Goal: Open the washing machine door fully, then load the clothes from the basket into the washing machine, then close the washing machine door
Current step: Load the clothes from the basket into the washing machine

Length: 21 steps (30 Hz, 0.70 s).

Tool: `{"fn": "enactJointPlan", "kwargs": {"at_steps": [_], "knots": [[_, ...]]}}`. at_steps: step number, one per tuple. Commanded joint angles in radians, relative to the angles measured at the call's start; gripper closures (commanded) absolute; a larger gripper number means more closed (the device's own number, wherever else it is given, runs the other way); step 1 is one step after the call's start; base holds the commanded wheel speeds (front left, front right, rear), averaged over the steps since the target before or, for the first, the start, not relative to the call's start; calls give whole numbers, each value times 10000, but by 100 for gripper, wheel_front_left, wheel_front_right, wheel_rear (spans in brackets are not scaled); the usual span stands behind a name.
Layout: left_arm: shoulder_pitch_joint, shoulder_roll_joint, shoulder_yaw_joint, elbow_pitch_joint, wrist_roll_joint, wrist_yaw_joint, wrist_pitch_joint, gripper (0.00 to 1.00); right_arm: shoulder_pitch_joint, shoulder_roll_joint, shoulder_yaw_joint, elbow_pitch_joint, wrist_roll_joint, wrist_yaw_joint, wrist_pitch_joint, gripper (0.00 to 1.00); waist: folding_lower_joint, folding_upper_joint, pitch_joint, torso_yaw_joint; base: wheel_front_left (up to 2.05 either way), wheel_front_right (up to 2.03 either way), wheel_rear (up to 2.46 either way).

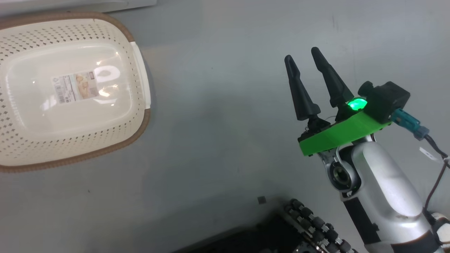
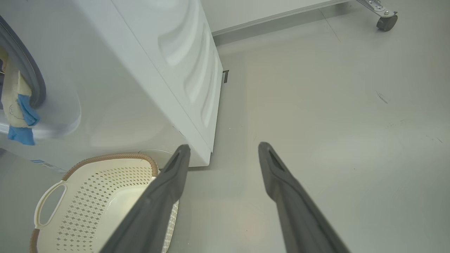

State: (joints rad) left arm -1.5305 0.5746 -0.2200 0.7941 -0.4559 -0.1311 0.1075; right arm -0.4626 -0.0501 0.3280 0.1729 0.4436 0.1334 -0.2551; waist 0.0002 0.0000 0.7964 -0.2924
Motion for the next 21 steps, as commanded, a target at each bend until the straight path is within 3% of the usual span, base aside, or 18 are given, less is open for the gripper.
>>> {"fn": "enactJointPlan", "kwargs": {"at_steps": [1,8,21], "knots": [[-849,753,159,-249,151,5,-42,100,59,-1,210,-335,139,-27,-67,0,-2,0,283,-252,0,0,0],[-2915,786,57,544,633,212,-1371,100,-79,-1,475,-480,448,-27,-67,0,-2,0,755,-554,0,0,0],[-3261,476,-1063,2522,763,19,-1670,100,-191,-1,557,-553,543,-27,-67,0,-2,0,1026,-628,0,0,0]]}}
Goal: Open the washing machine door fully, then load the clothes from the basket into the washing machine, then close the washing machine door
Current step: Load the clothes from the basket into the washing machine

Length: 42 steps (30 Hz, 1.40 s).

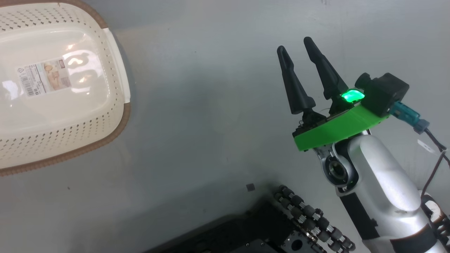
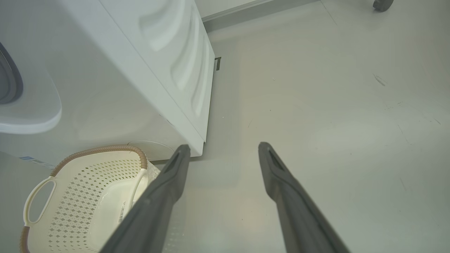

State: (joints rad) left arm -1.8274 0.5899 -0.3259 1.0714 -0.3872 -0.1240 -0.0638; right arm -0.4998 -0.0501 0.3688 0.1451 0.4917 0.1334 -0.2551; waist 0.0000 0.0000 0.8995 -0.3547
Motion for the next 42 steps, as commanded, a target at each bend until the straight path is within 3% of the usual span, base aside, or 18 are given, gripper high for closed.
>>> {"fn": "enactJointPlan", "kwargs": {"at_steps": [1,13,14,15,16,28,42], "knots": [[-306,311,-100,-111,78,-56,100,100,184,-1,156,-276,61,-27,-67,0,0,0,-5,-10,0,0,0],[-384,333,-1072,738,-289,-65,404,100,156,-1,300,-216,127,-27,-67,0,0,0,-5,-86,0,0,0],[-388,333,-1117,775,-334,-65,385,74,157,-1,297,-207,125,-27,-67,0,0,0,-19,-82,0,0,0],[-395,341,-1157,806,-364,-65,331,21,158,-1,293,-194,117,-27,-67,0,0,0,-34,-78,0,0,0],[-385,347,-1198,842,-389,-66,264,0,157,-1,289,-179,110,-27,-67,0,0,0,-53,-73,0,0,0],[878,99,-1609,1026,-1448,-66,-440,0,224,-1,-130,114,-430,-27,-67,0,0,0,-1099,215,0,0,0],[4793,-99,-2722,-685,-3617,-67,-1292,0,797,-1,-886,666,-1487,-27,-67,0,0,0,-3681,1139,0,0,0]]}}
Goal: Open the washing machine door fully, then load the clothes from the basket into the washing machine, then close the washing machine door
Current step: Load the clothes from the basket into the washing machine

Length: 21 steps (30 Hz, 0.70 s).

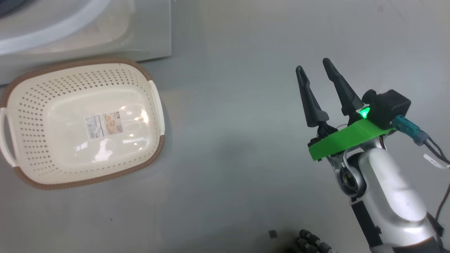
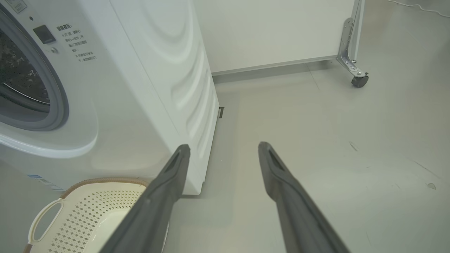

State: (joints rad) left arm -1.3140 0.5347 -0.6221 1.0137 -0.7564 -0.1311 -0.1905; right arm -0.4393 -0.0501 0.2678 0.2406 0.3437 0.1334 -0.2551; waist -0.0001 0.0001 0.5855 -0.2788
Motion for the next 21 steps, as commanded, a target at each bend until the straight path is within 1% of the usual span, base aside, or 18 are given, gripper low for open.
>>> {"fn": "enactJointPlan", "kwargs": {"at_steps": [1,7,10,13,16,21], "knots": [[3,445,153,-317,-108,4,-109,0,268,-1,22,-203,-76,-27,-67,0,1,-1,-763,488,0,0,0],[2022,389,-181,-1378,-1002,4,-519,0,699,-1,-195,101,-398,-27,-67,0,1,-1,-2016,1106,0,0,0],[2914,410,59,-1765,-1371,4,-650,0,885,-1,-331,191,-497,-27,-67,0,1,-1,-2553,1356,0,0,0],[3769,496,280,-2172,-1282,53,-700,0,1051,-1,-375,258,-557,-27,-67,0,1,-1,-3034,1577,0,0,0],[4718,483,865,-2932,-1107,308,-707,0,1237,-1,-375,339,-616,-27,-67,0,1,-1,-3512,1762,0,0,0],[6735,309,2140,-4335,-818,837,-710,0,1550,-1,-278,532,-609,-27,-67,0,1,-1,-4332,1879,0,0,0]]}}
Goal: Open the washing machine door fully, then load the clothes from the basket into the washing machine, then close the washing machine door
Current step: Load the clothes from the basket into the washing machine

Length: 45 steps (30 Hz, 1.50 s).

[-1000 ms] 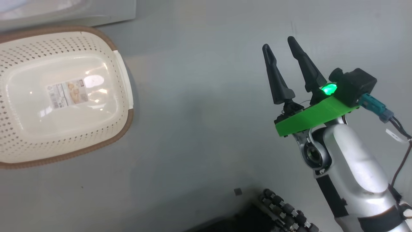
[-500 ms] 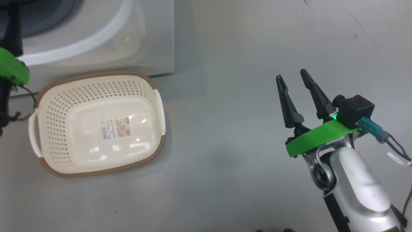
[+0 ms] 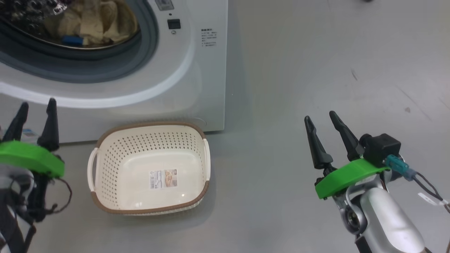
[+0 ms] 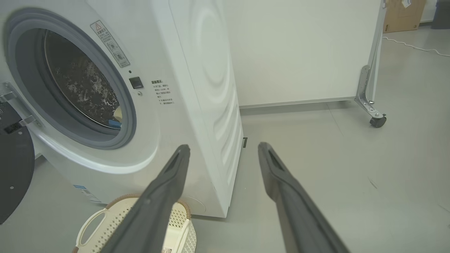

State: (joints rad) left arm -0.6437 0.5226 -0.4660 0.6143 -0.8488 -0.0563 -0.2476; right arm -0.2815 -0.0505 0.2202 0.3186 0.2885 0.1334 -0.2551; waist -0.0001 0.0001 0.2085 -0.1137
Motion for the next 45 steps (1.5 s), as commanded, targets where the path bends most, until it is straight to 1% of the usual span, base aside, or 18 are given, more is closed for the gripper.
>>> {"fn": "enactJointPlan", "kwargs": {"at_steps": [1,7,11,14,20,21,25,33,37,45], "knots": [[424,388,796,-596,185,164,-139,0,22,3,227,-229,-36,-27,-67,0,1,-1,-703,228,0,0,0],[2557,61,1891,-2123,722,616,-140,0,394,3,294,-133,46,-27,-67,0,1,-1,-1432,188,0,0,0],[3710,-287,2340,-2960,1065,838,-140,0,649,3,305,-120,66,-27,-67,0,1,-1,-1722,172,0,0,0],[4378,-586,2672,-3434,1238,903,-140,0,780,-3,339,-125,89,-27,-67,0,1,-1,-1848,129,0,0,0],[5292,-1188,3190,-4342,2201,900,-141,0,875,-40,328,-209,121,-27,-67,0,1,-1,-1933,99,0,0,0],[5292,-1188,3190,-4342,2201,900,-141,0,875,-40,328,-209,121,-27,-67,0,1,-1,-1933,99,0,0,0],[5711,-1670,3470,-4584,2723,798,-141,0,912,-38,318,-252,113,-27,-67,0,1,-1,-1951,102,0,0,0],[5980,-2399,3811,-4488,3488,367,-141,0,950,-26,370,-256,147,-27,-67,0,1,-1,-1972,147,0,0,0],[5972,-2533,3880,-4286,3785,131,-141,0,904,-21,422,-235,170,-27,-67,0,1,-1,-1966,123,0,0,0],[5924,-2764,4076,-4018,4100,-191,-141,0,873,-13,533,-214,220,-27,-67,0,1,-1,-2034,38,0,0,0]]}}
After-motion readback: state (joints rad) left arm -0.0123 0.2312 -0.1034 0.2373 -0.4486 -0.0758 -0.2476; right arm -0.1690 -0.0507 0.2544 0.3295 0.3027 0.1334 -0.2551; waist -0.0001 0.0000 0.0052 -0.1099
